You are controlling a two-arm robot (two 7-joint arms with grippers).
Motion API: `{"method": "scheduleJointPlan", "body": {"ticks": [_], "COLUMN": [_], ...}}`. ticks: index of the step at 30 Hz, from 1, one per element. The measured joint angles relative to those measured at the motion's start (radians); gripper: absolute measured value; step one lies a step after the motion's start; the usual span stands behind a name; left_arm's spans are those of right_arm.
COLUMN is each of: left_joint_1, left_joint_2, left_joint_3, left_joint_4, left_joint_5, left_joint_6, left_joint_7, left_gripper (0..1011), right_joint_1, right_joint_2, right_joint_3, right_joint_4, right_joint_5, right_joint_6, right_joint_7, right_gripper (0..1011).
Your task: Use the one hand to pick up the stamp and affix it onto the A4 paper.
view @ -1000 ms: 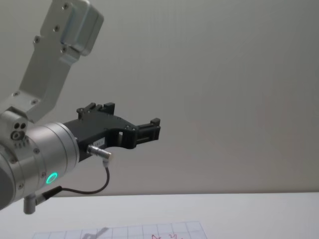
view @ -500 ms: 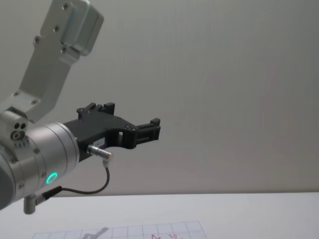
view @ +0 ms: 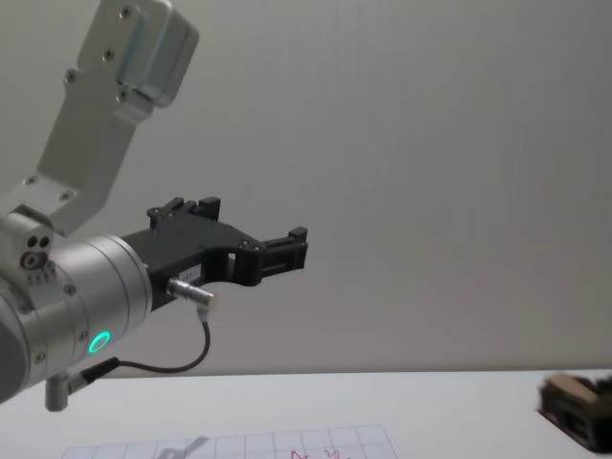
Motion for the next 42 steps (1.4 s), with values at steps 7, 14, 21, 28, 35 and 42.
{"method": "scheduleJointPlan", "body": {"ticks": [7, 14, 21, 28, 35, 42], "left_joint_1": [0.000, 0.000, 0.000, 0.000, 0.000, 0.000], "left_joint_2": [0.000, 0.000, 0.000, 0.000, 0.000, 0.000], "left_joint_3": [0.000, 0.000, 0.000, 0.000, 0.000, 0.000], "left_joint_4": [0.000, 0.000, 0.000, 0.000, 0.000, 0.000], "left_joint_5": [0.000, 0.000, 0.000, 0.000, 0.000, 0.000], "left_joint_6": [0.000, 0.000, 0.000, 0.000, 0.000, 0.000], "left_joint_7": [0.000, 0.000, 0.000, 0.000, 0.000, 0.000], "left_gripper": [1001, 1001, 1001, 1001, 1001, 1001], "right_joint_1": [0.041, 0.083, 0.124, 0.147, 0.165, 0.171], "right_joint_2": [-0.039, -0.081, -0.118, -0.139, -0.151, -0.155], "right_joint_3": [-0.023, -0.054, -0.091, -0.117, -0.146, -0.165], "right_joint_4": [0.008, 0.037, 0.084, 0.120, 0.162, 0.197], "right_joint_5": [0.010, -0.001, -0.056, -0.117, -0.208, -0.266], "right_joint_6": [-0.036, -0.059, -0.063, -0.053, -0.031, -0.014], "right_joint_7": [0.067, 0.145, 0.228, 0.274, 0.315, 0.332], "right_gripper": [219, 219, 219, 219, 219, 219]}}
